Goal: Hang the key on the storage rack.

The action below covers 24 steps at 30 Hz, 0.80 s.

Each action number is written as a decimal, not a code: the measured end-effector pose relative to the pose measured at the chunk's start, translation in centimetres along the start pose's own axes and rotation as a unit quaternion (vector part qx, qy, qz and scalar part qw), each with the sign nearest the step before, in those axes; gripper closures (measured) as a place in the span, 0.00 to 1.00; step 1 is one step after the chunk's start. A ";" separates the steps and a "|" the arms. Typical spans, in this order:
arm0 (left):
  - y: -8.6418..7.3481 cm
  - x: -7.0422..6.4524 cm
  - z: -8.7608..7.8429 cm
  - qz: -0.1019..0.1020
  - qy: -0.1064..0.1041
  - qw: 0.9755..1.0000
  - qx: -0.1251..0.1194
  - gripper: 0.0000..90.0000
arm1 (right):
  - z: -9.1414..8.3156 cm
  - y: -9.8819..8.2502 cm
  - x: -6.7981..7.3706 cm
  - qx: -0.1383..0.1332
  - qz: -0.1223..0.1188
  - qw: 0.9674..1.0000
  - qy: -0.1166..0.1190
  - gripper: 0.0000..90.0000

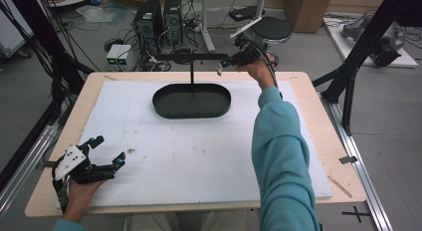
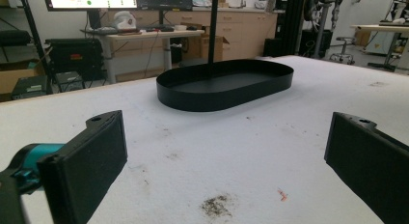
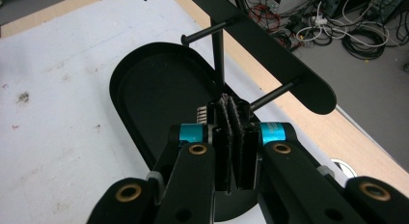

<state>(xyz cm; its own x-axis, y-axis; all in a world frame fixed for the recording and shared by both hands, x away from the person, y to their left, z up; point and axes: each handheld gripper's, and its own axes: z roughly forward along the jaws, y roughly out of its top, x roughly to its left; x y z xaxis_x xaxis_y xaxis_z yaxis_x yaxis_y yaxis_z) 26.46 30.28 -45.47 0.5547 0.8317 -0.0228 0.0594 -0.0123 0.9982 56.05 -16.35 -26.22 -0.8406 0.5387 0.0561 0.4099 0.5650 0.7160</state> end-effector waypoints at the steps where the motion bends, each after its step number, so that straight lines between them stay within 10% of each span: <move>1: 0.0 0.0 0.0 0.000 0.000 1.000 0.000 0.02 | 0.1 0.0 -0.1 -0.002 -0.003 1.000 0.001 0.99; 24: 0.0 0.0 0.0 0.000 0.000 1.000 0.001 0.02 | 0.4 -0.4 -0.5 -0.006 0.006 1.000 -0.009 0.98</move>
<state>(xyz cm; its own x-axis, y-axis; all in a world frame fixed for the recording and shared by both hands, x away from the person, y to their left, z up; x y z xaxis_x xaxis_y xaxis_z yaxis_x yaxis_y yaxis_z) 26.45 30.30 -45.46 0.5549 0.8316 -0.0225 0.0608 -0.0135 0.9981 56.43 -16.64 -26.82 -0.8287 0.5573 0.0522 0.4156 0.5502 0.7242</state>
